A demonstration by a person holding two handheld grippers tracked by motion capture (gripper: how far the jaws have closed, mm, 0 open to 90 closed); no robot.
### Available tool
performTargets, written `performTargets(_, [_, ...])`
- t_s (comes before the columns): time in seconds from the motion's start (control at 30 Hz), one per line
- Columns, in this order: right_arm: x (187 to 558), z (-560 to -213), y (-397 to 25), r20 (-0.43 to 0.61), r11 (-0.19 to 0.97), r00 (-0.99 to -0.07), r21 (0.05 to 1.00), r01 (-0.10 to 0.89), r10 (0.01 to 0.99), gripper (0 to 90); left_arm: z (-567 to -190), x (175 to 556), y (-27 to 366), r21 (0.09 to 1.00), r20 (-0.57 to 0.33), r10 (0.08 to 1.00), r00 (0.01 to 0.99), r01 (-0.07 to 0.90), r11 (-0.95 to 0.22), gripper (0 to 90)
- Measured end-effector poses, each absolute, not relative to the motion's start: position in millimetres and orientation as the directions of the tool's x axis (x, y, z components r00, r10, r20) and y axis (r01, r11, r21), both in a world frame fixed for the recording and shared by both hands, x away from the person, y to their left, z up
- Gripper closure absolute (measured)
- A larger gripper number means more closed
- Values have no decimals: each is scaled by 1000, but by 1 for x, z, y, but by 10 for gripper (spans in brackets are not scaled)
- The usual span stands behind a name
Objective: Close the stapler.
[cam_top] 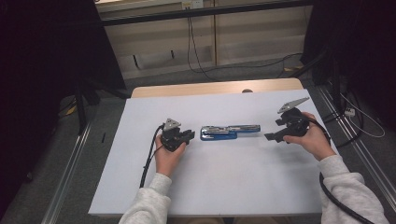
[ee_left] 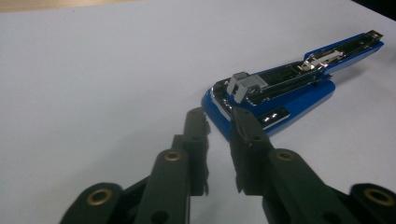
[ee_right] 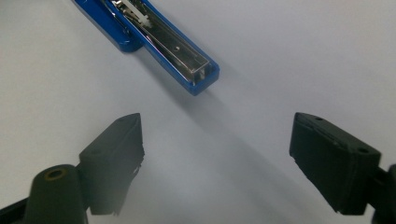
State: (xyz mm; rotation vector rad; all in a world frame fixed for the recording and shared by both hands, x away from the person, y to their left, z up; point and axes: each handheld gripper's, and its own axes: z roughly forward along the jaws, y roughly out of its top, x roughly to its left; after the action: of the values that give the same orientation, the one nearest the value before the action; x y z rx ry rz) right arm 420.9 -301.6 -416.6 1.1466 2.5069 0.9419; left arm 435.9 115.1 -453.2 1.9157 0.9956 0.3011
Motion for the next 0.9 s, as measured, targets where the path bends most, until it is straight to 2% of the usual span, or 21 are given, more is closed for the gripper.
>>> performTargets(0.1, [421,-418,-301,61,484,-672,645,591,738,249,-455,438,110,810,-177,742,646,524,-263,856])
performTargets(0.2, [421,-419,-299,56,487,-669,641,593,741,349,-457,439,107,801,-174,737,653,529,-279,893])
performTargets(0.37, [423,-423,-294,63,509,-674,605,612,736,502,-461,441,104,789,-182,742,645,547,-281,900])
performTargets(0.57, [426,-429,-288,37,543,-691,588,599,722,750,-462,444,103,781,-185,758,626,561,-273,900])
performTargets(0.67, [429,-431,-286,24,546,-683,580,604,730,842,-464,446,102,771,-175,755,632,564,-294,900])
performTargets(0.9, [434,-437,-281,32,551,-690,576,604,723,891,-465,448,96,756,-170,748,642,572,-320,900])
